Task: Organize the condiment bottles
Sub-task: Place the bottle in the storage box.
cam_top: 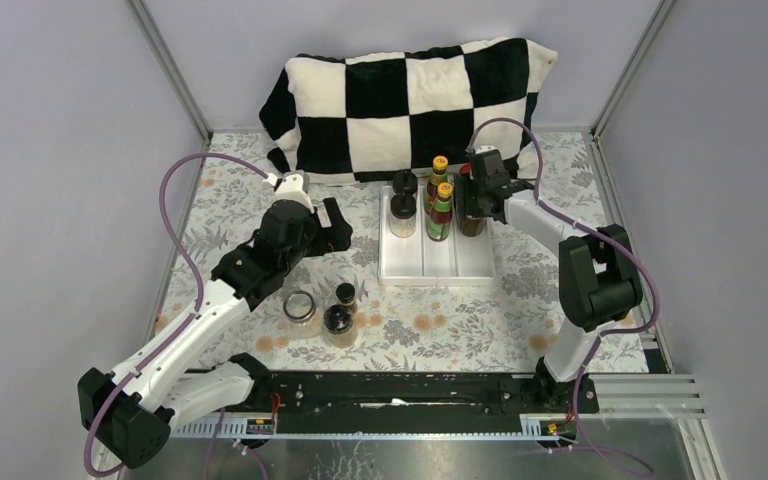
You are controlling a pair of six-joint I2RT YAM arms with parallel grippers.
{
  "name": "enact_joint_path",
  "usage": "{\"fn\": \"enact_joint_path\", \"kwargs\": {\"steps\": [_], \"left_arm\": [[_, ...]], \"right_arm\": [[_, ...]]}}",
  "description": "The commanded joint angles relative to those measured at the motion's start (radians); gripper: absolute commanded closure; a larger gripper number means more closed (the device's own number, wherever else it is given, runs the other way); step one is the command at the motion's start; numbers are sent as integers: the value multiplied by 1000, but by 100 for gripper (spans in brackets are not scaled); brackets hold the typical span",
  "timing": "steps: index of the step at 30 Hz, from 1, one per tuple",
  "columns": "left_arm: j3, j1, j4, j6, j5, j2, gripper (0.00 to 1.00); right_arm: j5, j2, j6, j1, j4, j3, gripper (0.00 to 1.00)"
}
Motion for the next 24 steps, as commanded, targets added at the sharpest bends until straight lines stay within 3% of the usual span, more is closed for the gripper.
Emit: {"fn": "enact_joint_path", "kwargs": {"steps": [1,9,14,17,24], "left_arm": [[5,2,33,22,-21,-14,1],[8,2,31,28,-30,-17,1],[6,2,31,28,-31,-9,1],[4,2,31,25,-31,-9,1],[4,2,32,20,-24,-12,1]], "right_arm": [[-2,3,-1,-7,74,67,42],[-2,28,-1,-8,72,81,41],[4,39,6,-9,58,87,32],[7,36,9,-8,50,83,21],[28,15,22,-9,16,77,15]]}}
